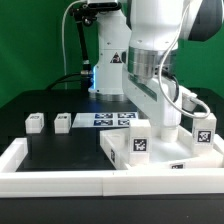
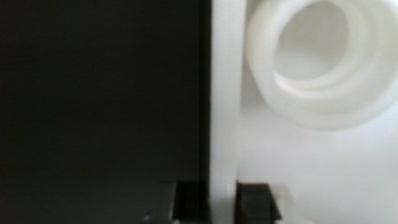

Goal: Assemble square table

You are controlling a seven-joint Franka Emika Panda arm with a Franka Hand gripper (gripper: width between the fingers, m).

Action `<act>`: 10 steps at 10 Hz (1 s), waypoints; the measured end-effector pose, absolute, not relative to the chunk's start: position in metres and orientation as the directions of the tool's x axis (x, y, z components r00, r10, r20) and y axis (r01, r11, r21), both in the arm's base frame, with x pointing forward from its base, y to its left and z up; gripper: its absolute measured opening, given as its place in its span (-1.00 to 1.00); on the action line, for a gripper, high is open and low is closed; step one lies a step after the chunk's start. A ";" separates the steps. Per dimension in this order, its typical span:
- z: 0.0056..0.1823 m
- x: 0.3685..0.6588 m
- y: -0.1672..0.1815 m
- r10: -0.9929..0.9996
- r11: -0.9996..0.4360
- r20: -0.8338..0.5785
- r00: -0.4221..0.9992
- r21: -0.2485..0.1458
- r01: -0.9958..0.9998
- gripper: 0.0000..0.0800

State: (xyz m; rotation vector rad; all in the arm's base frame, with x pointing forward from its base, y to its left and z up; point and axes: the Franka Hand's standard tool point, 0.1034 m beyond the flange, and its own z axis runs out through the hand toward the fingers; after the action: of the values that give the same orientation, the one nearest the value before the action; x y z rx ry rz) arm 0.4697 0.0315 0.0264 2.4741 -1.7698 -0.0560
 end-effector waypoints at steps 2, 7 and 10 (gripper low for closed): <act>0.025 0.466 0.028 -0.915 -0.399 0.018 0.403 0.112 -0.910 -0.84; 0.025 0.467 -0.005 -0.711 -0.699 -0.014 0.703 0.123 -0.704 -0.83; 0.025 0.474 -0.021 -0.519 -0.851 -0.033 0.854 0.112 -0.512 -0.83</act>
Offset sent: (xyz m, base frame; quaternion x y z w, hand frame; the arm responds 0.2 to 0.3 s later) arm 0.0000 0.0000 0.0000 0.0000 0.0000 -0.1296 0.9916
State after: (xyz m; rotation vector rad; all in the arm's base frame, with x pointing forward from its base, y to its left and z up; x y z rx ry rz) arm 0.4739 -0.0213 0.0251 2.9291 -0.8165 -0.0948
